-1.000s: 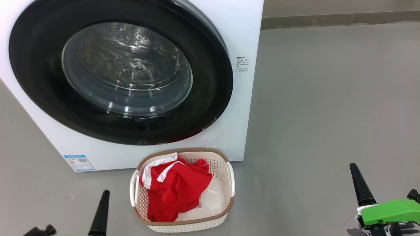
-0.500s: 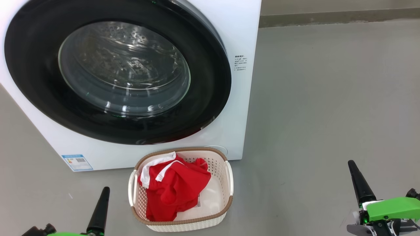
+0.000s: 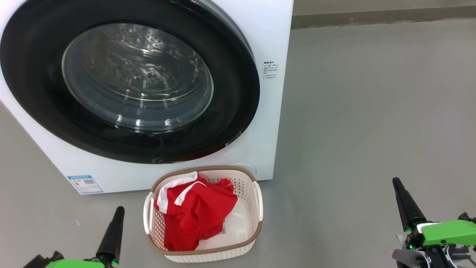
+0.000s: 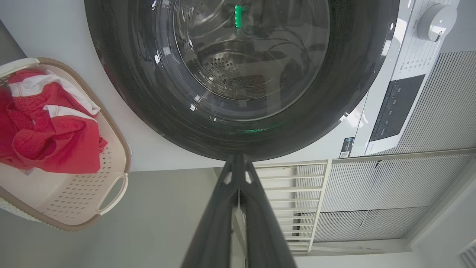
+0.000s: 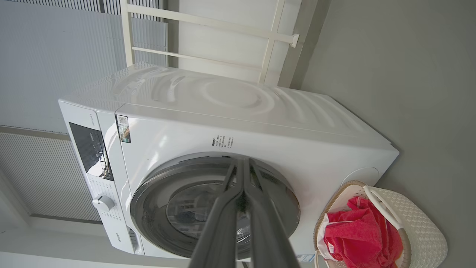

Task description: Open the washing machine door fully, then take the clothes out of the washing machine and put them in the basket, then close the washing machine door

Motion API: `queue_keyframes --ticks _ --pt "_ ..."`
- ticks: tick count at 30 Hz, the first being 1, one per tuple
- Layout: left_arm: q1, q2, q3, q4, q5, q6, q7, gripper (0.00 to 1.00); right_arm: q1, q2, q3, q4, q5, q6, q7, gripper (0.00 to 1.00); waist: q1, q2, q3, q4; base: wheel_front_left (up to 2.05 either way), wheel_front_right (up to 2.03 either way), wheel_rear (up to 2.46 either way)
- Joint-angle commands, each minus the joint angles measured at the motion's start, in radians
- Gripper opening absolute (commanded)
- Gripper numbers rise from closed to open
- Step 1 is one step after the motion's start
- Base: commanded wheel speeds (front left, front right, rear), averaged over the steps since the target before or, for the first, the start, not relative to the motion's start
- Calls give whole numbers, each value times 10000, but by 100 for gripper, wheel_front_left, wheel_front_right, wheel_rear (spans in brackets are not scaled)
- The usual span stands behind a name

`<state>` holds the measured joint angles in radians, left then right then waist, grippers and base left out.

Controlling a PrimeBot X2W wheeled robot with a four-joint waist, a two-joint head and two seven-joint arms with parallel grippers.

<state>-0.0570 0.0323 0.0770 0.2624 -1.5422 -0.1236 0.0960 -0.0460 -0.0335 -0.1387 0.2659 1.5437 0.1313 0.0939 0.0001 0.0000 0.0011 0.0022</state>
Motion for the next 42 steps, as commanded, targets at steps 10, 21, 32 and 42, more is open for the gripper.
queue_keyframes --ticks 10,21,32,42 --pt "-512 179 371 -169 -662 -71 175 0 -619 -168 250 -211 650 -6 193 0 -1 0 20 -22 0 0 0" --pt "-511 179 370 -170 -663 -71 175 0 -619 -168 250 -211 650 -6 193 0 -1 0 20 -22 0 0 0" --pt "-511 179 370 -170 -663 -71 174 0 -619 -168 250 -211 650 -6 193 0 -1 0 20 -22 0 0 0" --pt "-511 179 369 -171 -663 -71 174 0 -619 -168 251 -211 650 -6 193 0 -1 0 20 -22 0 0 0"
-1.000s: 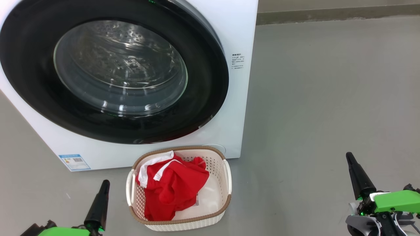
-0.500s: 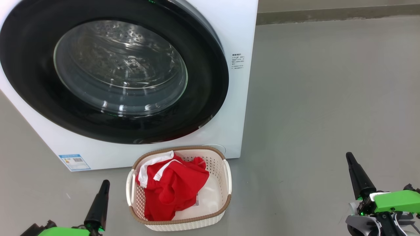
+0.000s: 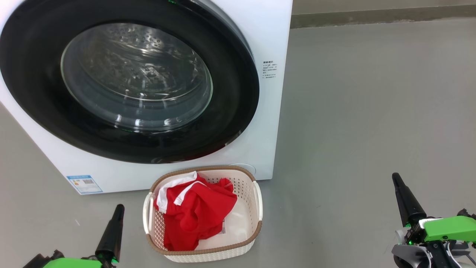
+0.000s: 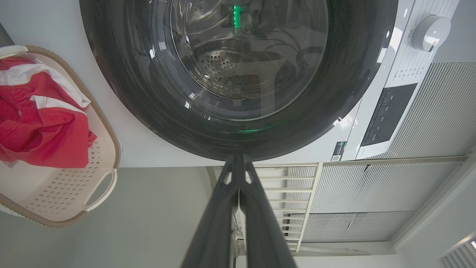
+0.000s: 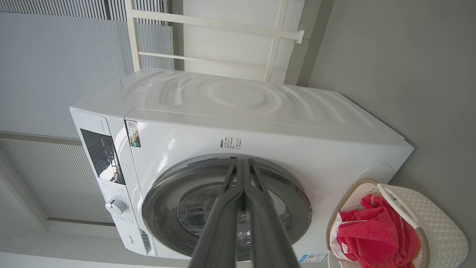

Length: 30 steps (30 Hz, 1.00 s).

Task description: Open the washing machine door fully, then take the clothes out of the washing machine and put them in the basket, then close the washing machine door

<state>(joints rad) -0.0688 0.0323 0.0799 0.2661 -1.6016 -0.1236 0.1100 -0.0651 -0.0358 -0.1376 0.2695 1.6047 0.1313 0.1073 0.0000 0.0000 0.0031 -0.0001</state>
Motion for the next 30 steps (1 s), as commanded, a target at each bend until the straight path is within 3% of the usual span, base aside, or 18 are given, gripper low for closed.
queue_keyframes --ticks 1,30 --pt "-393 179 341 -207 -69 -71 34 0 -429 -145 239 -247 41 -6 58 0 0 0 0 1 0 0 0" --pt "-393 179 340 -208 -70 -71 33 0 -429 -144 240 -247 41 -6 58 0 0 0 0 1 0 0 0"
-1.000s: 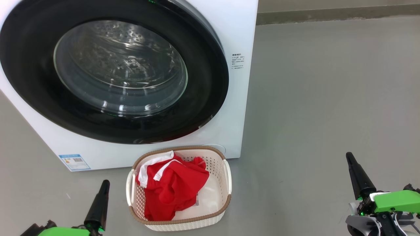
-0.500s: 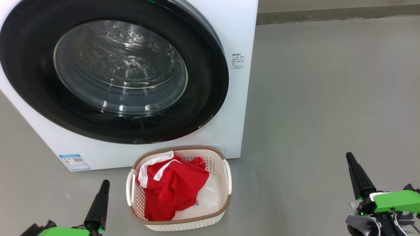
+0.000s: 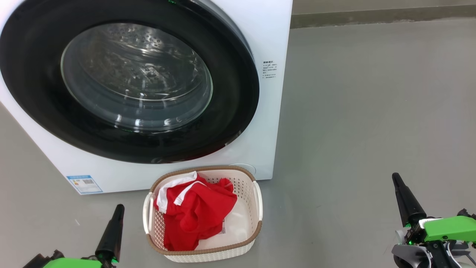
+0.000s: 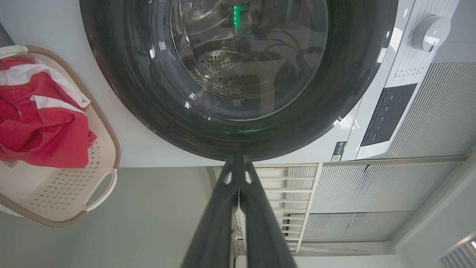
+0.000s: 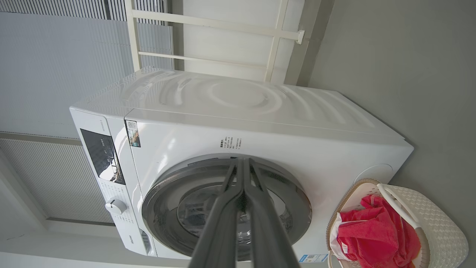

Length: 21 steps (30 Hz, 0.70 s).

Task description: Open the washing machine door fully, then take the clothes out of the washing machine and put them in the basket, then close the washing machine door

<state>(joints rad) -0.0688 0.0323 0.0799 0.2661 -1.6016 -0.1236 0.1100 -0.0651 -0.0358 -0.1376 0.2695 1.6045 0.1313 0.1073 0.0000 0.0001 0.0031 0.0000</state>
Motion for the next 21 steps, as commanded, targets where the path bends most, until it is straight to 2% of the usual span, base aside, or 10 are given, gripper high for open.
queue_keyframes --ticks 1,21 --pt "-393 179 340 -208 -70 -71 33 0 -429 -144 240 -247 43 -6 58 0 0 -1 0 0 0 0 0" --pt "-393 179 339 -209 -70 -71 32 0 -429 -144 240 -248 43 -6 58 0 0 -1 0 0 0 0 0"
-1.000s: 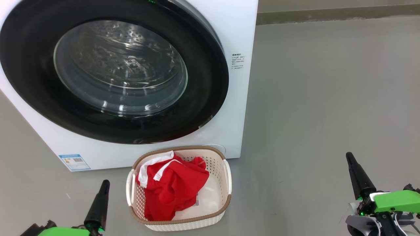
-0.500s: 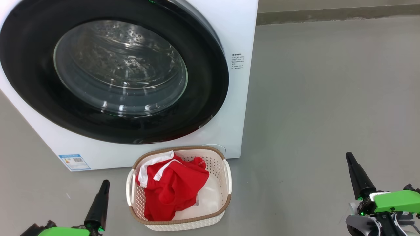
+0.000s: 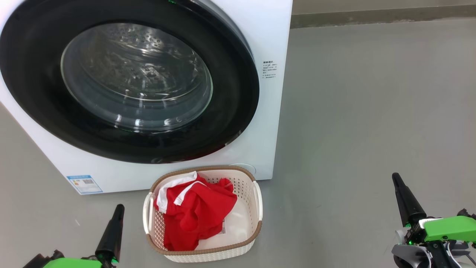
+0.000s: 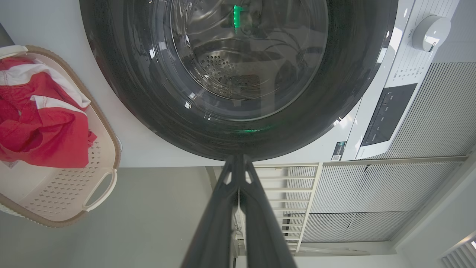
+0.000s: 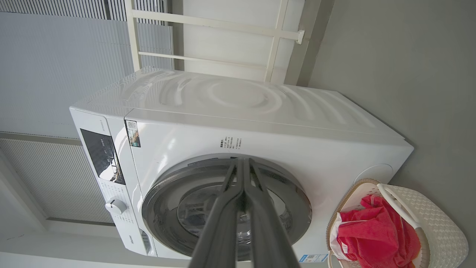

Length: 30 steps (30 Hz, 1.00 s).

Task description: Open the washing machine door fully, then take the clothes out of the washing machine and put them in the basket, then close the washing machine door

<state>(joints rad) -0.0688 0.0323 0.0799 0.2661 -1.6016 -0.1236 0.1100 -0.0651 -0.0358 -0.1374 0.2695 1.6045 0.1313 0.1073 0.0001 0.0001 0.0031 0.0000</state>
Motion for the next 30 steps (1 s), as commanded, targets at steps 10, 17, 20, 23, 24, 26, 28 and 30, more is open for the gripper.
queue_keyframes --ticks 10,17,20,23,24,26,28,30 --pt "-393 179 339 -209 -71 -71 32 0 -429 -144 238 -248 43 -6 58 0 -1 -1 0 0 0 0 0" --pt "-392 179 339 -209 -71 -71 32 0 -429 -144 238 -248 43 -6 58 0 -1 -1 0 0 0 0 0" --pt "-392 179 339 -209 -71 -71 32 0 -429 -144 238 -248 43 -6 58 0 -1 -1 0 0 0 0 0" --pt "-392 179 339 -209 -71 -71 32 0 -429 -144 238 -248 43 -6 58 0 -1 -1 0 0 0 0 0" --pt "-392 179 339 -209 -71 -71 32 0 -429 -144 238 -248 43 -6 58 0 -1 -1 0 0 0 0 0" --pt "-392 179 338 -209 -71 -71 32 0 -429 -144 238 -248 43 -6 58 0 -1 -1 0 0 0 0 0" --pt "-392 179 338 -209 -71 -71 32 0 -429 -144 238 -248 43 -6 58 0 -1 -1 0 0 0 0 0" --pt "-392 179 338 -209 -71 -71 32 0 -429 -144 238 -248 43 -6 58 0 -1 -1 0 0 0 0 0"
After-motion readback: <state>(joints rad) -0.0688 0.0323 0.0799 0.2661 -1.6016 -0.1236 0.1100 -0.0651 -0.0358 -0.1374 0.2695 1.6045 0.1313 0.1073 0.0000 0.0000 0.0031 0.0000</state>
